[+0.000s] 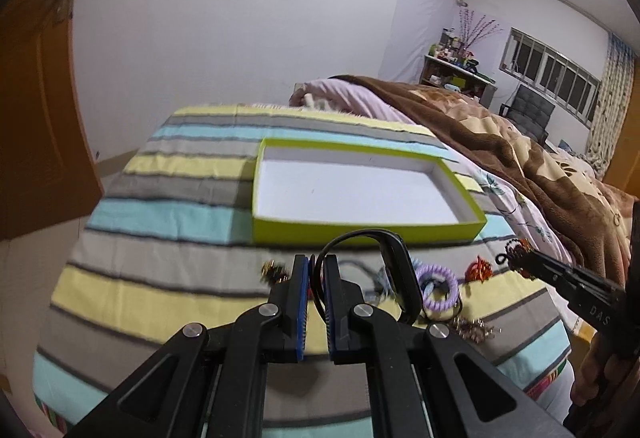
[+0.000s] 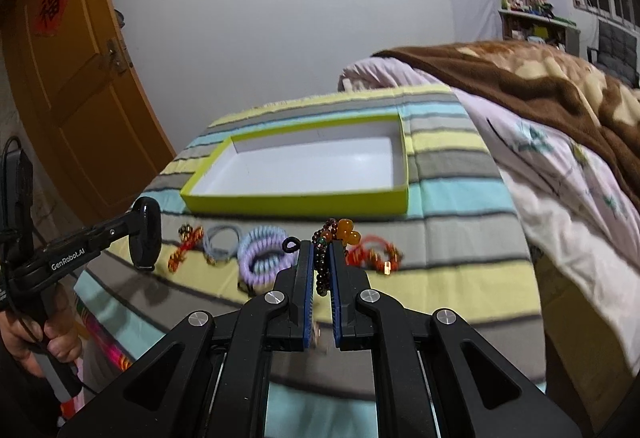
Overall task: Organize jewelry
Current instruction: 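Carry both items into the green box and open both tools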
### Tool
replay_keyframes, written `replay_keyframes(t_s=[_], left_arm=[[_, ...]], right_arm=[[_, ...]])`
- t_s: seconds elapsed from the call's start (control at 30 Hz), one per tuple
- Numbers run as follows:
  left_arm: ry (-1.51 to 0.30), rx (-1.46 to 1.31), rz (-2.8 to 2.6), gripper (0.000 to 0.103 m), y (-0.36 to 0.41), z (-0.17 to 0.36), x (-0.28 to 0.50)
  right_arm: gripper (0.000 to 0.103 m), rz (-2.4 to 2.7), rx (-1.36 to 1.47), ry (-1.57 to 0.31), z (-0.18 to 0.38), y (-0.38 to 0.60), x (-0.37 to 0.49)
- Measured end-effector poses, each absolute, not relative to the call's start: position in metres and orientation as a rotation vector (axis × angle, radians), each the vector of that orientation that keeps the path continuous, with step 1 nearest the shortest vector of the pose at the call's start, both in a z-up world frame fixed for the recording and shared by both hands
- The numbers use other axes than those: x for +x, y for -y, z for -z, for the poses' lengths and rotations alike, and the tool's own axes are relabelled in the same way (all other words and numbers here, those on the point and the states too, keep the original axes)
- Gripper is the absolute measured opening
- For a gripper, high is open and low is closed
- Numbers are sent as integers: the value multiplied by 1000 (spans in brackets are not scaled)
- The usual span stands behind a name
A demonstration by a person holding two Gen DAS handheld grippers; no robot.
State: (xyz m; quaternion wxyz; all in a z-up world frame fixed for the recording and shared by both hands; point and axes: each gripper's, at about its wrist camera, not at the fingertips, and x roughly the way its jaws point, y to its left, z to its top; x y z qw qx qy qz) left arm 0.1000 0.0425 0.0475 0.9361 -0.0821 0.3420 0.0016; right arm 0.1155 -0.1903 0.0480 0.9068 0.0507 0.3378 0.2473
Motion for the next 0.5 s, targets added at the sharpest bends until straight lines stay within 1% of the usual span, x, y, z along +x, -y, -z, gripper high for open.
replay_keyframes(t_s=[0.23, 0.5], left_arm=[[-677, -99, -1, 7, -39, -64, 142], [-723, -68, -38, 7, -57, -58, 216]], right_arm=[[7, -522, 67, -661, -66, 175, 160], [7, -510, 36, -691, -59, 160, 223]])
